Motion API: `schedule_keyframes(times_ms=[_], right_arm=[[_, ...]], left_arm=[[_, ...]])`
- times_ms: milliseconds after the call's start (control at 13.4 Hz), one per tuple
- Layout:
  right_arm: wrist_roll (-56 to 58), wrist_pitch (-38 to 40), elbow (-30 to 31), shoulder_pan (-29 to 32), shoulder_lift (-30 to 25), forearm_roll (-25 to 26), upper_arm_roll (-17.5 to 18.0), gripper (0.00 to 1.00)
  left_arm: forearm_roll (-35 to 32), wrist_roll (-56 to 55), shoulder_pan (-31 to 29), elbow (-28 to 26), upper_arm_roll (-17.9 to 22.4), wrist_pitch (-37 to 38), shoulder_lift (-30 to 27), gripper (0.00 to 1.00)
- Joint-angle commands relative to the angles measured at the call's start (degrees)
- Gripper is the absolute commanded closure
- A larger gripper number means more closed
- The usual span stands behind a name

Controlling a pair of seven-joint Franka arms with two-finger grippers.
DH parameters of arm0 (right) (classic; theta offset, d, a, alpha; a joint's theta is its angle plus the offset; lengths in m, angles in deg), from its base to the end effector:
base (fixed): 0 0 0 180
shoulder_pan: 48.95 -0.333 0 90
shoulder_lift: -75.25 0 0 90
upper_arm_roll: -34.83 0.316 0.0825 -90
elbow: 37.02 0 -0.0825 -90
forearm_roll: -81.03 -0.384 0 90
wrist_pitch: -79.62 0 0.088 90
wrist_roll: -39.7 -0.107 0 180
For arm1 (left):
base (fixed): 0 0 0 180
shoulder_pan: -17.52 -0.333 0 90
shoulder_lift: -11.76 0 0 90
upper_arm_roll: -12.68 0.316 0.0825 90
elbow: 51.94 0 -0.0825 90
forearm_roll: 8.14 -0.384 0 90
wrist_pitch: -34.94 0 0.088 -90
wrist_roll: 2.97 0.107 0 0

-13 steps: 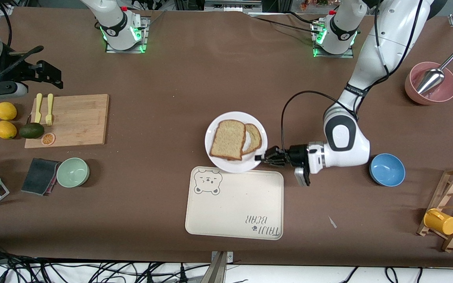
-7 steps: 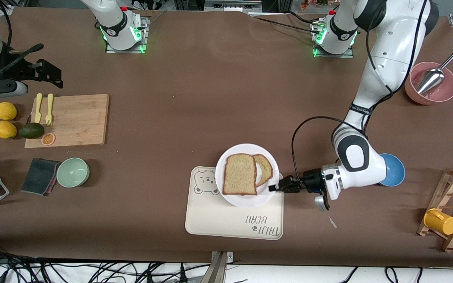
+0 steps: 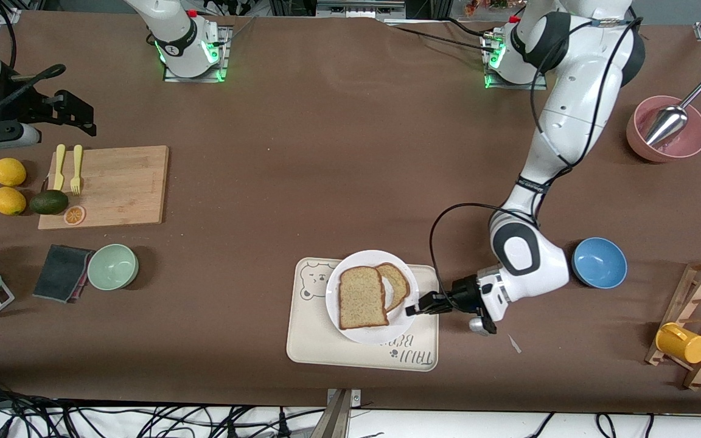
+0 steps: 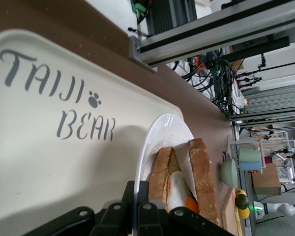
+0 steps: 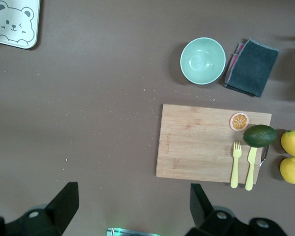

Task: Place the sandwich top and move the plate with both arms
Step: 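Slide the white plate onto the bear tray with the left gripper, then open the left gripper to release the plate rim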

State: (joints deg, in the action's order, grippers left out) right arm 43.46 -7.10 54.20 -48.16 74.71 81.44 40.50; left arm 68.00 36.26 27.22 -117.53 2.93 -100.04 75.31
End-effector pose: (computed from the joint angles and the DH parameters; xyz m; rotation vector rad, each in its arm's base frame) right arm 0.5430 0.0458 0.6149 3.1221 0.2355 -0.1082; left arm 0.7420 -0.2301 0.1407 2.0653 0.0817 0.2980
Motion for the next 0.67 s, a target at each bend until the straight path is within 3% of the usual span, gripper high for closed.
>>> schedule_keyframes(times_ms=[0,373,447,522,596], right_arm=[[0.19,0.59,-0.95,0.44,-0.16,-0.06,0.48,0.00],[0.28,0.68,-0.95,0.44,-0.34,-0.06,0.48,0.00],[0.28,0.68,-0.95,0.44,-0.34,-0.06,0.57,0.00],[0.28,0.68,-1.04,0.44,-0.34,-0.06,0.57,0.00],[0.28,0.68,-1.04,0.44,-0.34,-0.06,0.57,0.00]], left_arm=[[2.34,-0.12,1.02,4.76,0.08,-0.55,2.89,1.00],[2.26,3.22,0.93,4.68,0.08,-0.46,4.48,1.00],[2.34,2.96,0.93,4.68,0.08,-0.46,4.47,0.62],[2.26,3.56,0.85,4.50,0.08,-0.46,4.21,0.01],[2.17,3.48,0.50,4.07,0.08,-0.37,3.69,0.00]])
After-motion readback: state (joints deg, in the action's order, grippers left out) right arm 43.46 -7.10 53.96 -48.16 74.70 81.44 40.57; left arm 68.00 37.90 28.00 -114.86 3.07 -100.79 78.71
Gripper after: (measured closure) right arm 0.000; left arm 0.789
